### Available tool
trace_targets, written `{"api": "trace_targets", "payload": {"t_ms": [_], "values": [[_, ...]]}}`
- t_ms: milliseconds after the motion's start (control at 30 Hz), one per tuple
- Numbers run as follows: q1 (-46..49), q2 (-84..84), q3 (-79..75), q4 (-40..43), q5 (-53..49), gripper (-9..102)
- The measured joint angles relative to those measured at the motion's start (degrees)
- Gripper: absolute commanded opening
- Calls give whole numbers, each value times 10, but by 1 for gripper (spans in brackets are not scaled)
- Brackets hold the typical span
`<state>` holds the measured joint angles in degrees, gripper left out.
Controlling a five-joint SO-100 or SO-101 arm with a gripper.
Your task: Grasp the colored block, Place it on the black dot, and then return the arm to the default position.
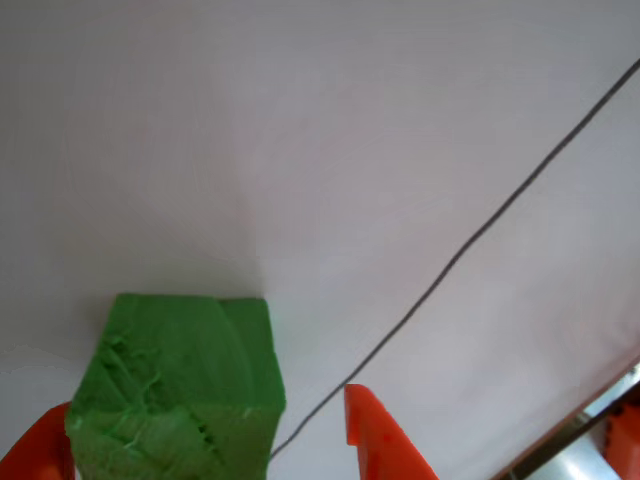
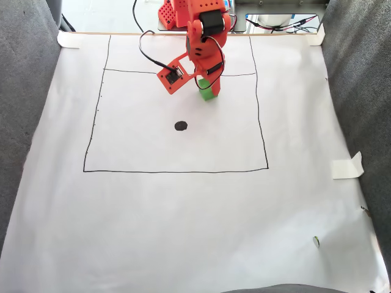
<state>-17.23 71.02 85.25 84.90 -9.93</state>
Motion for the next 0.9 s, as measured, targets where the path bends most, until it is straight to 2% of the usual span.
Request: {"api": "trace_targets", "payload": {"t_ms": [67, 267, 367, 733, 900], "values": [[0, -7, 0, -9, 0, 33], [0, -11, 0, -16, 6, 16], [4, -11, 0, -17, 11, 1], [8, -6, 0, -20, 46, 0], [27, 21, -15, -53, 133, 0]]}}
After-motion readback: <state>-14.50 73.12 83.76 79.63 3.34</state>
